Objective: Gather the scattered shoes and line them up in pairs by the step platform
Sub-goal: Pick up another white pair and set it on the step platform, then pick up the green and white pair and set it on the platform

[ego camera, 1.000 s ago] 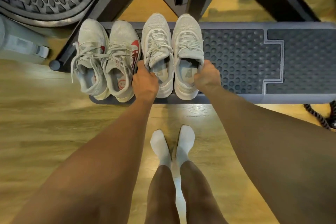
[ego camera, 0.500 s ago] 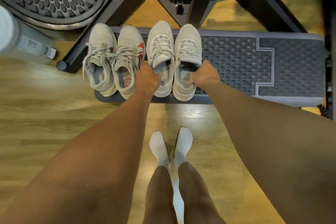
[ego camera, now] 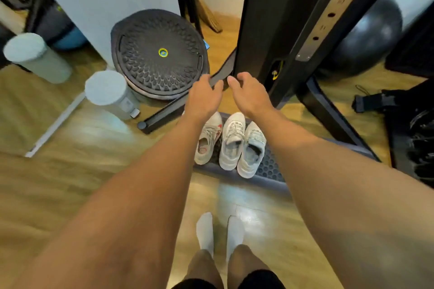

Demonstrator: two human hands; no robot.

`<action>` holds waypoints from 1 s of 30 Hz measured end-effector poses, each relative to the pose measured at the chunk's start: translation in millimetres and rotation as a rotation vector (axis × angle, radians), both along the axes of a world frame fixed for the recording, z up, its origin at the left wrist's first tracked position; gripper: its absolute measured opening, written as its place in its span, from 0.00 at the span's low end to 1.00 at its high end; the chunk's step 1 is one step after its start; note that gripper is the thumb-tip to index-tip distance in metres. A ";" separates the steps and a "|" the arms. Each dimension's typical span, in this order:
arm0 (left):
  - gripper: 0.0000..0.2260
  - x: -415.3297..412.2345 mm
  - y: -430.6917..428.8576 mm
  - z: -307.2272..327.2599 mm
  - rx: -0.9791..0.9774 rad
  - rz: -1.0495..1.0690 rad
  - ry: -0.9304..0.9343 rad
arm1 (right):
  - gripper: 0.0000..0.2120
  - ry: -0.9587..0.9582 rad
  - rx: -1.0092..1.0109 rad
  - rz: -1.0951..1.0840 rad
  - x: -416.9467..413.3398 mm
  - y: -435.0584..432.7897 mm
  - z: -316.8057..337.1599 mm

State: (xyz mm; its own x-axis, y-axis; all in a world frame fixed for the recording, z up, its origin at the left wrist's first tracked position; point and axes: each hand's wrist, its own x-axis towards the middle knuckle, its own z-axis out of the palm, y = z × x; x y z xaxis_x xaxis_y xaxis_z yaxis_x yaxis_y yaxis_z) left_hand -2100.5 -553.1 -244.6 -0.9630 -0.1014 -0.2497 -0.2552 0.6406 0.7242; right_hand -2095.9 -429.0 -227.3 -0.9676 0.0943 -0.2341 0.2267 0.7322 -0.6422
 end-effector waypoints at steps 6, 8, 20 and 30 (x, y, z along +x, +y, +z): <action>0.25 34.4 -66.1 95.1 -0.292 0.089 0.059 | 0.28 0.153 0.180 0.361 4.0 -46.3 93.7; 0.24 52.1 -90.3 119.6 -0.380 0.150 0.073 | 0.28 0.197 0.250 0.490 7.7 -63.7 114.2; 0.24 268.8 -270.1 214.6 -0.719 0.553 -0.115 | 0.26 0.469 0.332 1.134 144.4 -266.2 188.6; 0.26 533.0 -404.8 206.5 -0.733 0.935 -0.269 | 0.25 0.529 0.326 1.537 360.1 -454.7 192.0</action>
State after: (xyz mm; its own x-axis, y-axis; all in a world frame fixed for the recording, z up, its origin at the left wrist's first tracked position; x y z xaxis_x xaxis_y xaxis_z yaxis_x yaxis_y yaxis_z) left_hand -1567.6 -957.9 -38.0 -0.3698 -0.9288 -0.0228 -0.9233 0.3646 0.1211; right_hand -1735.7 -883.7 -35.4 -0.1578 -0.9869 -0.0332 -0.9680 0.1613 -0.1923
